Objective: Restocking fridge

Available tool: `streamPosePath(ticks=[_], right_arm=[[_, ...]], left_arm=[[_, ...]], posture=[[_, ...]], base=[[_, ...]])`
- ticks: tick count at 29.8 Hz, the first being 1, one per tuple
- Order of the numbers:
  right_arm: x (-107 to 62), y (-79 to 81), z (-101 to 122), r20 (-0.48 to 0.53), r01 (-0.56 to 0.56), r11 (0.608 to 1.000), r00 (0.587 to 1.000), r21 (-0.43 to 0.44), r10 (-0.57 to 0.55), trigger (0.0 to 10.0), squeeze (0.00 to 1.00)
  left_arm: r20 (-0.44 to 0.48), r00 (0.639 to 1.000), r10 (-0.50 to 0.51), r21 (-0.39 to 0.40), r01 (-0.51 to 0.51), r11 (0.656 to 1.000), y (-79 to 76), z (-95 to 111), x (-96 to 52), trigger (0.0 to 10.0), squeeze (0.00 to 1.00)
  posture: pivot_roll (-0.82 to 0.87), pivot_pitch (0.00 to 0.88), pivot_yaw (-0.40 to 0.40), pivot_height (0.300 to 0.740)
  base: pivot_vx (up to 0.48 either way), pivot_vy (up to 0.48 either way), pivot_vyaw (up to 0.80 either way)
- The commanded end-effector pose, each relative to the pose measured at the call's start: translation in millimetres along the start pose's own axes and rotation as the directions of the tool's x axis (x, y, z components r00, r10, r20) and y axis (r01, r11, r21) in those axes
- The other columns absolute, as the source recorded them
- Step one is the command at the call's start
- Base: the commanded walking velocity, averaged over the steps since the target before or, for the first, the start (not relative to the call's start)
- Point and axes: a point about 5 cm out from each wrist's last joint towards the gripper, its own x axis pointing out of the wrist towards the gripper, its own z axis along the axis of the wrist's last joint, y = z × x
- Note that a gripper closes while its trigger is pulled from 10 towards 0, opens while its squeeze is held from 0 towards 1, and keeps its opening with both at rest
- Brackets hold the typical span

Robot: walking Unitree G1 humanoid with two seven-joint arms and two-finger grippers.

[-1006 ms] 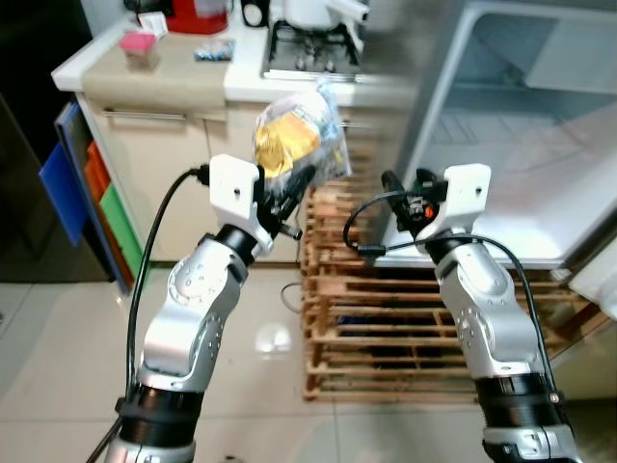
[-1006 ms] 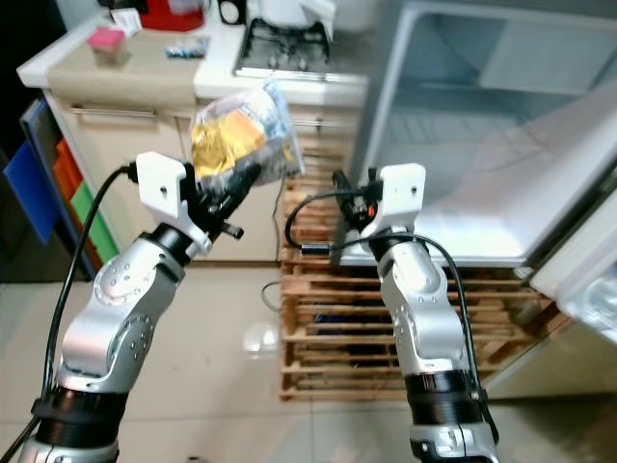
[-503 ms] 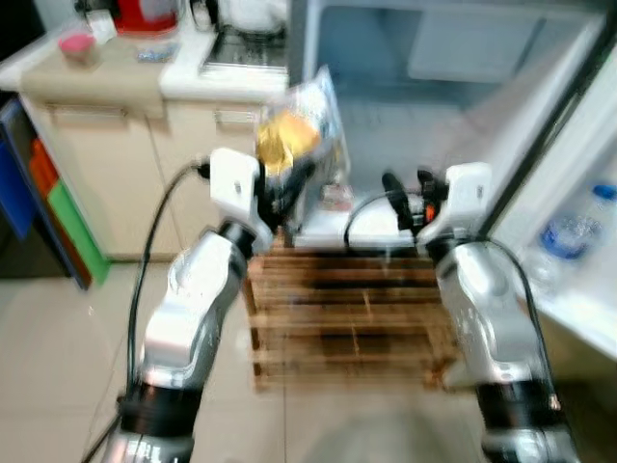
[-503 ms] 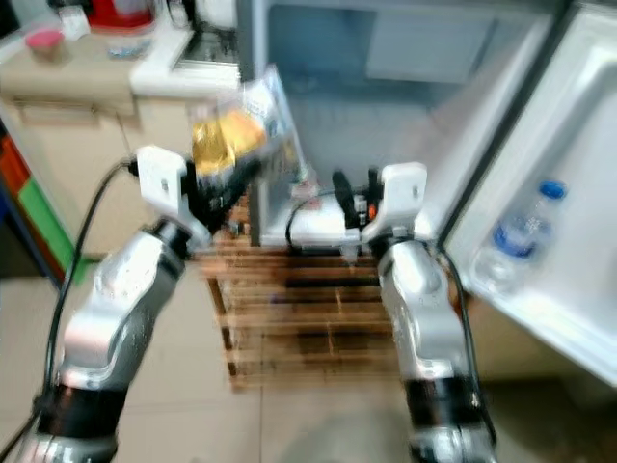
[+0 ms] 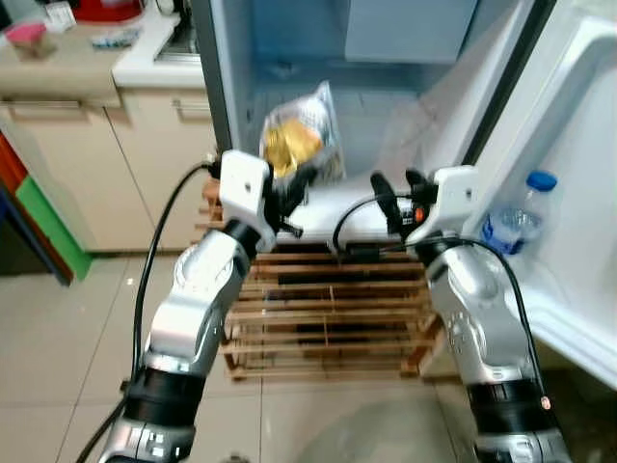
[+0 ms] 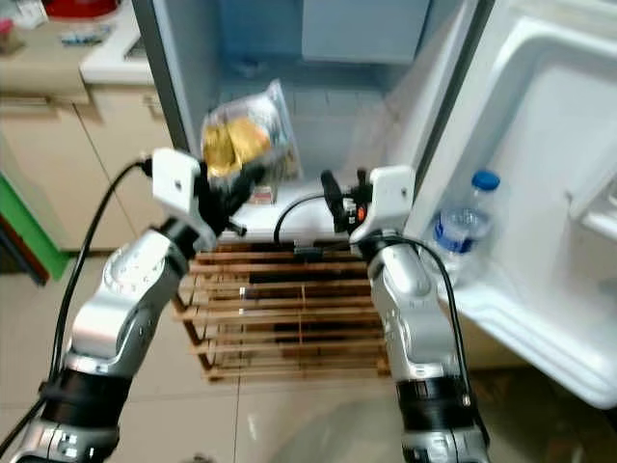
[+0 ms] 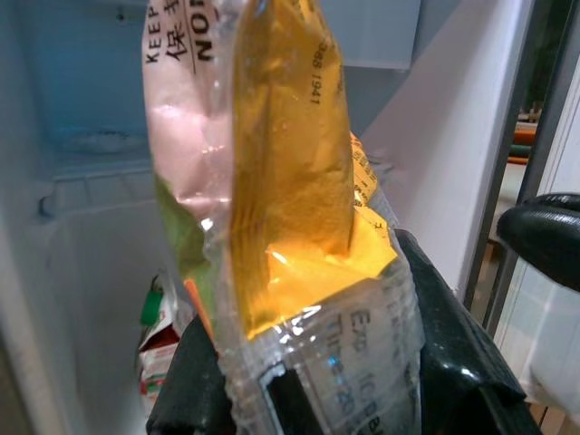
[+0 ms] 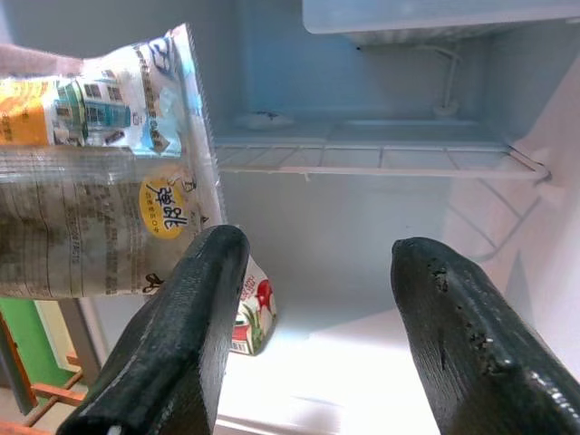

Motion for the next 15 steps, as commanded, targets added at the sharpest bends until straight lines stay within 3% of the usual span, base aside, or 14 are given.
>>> streamPosePath(ticks=[1, 5, 11, 15], right_arm=[[-1.4, -0.4, 0, 0.0, -0.003, 1.0, 1.0, -0.007, 0.002, 10.0, 0.0], [-6.8, -0.1, -6, -0.027, -0.013, 1.0, 1.0, -0.008, 0.012, 10.0, 0.0], [-15.8, 2.9, -16, -0.072, -0.047, 0.999, 0.996, -0.022, 0.045, 10.0, 0.0], [-19.6, 2.9, -19, -0.082, -0.046, 0.999, 0.996, -0.021, 0.044, 10.0, 0.0]], left_arm=[[0.05, 0.999, 0.007, 0.021, -0.008, 1.0, 0.9, 12, 7.2, 10.0, 0.0], [0.004, 0.999, 0.052, -0.036, -0.052, 0.998, 3.1, -3, 15.4, 10.0, 0.0], [-0.022, 0.999, 0.045, -0.059, -0.046, 0.997, 2.6, -12, 28.8, 10.0, 0.0], [0.005, 1.0, -0.021, -0.066, 0.021, 0.998, -9.2, -7, 40.4, 10.0, 0.0]], posture=[[-0.08, 0.0, 0.006, 0.74], [-0.08, 0.0, 0.008, 0.74], [-0.11, 0.0, 0.019, 0.74], [-0.13, 0.0, 0.034, 0.74]], base=[[0.0, 0.0, 0.0], [0.0, 0.0, 0.0], [0.0, 0.0, 0.0], [0.317, 0.0, 0.0]])
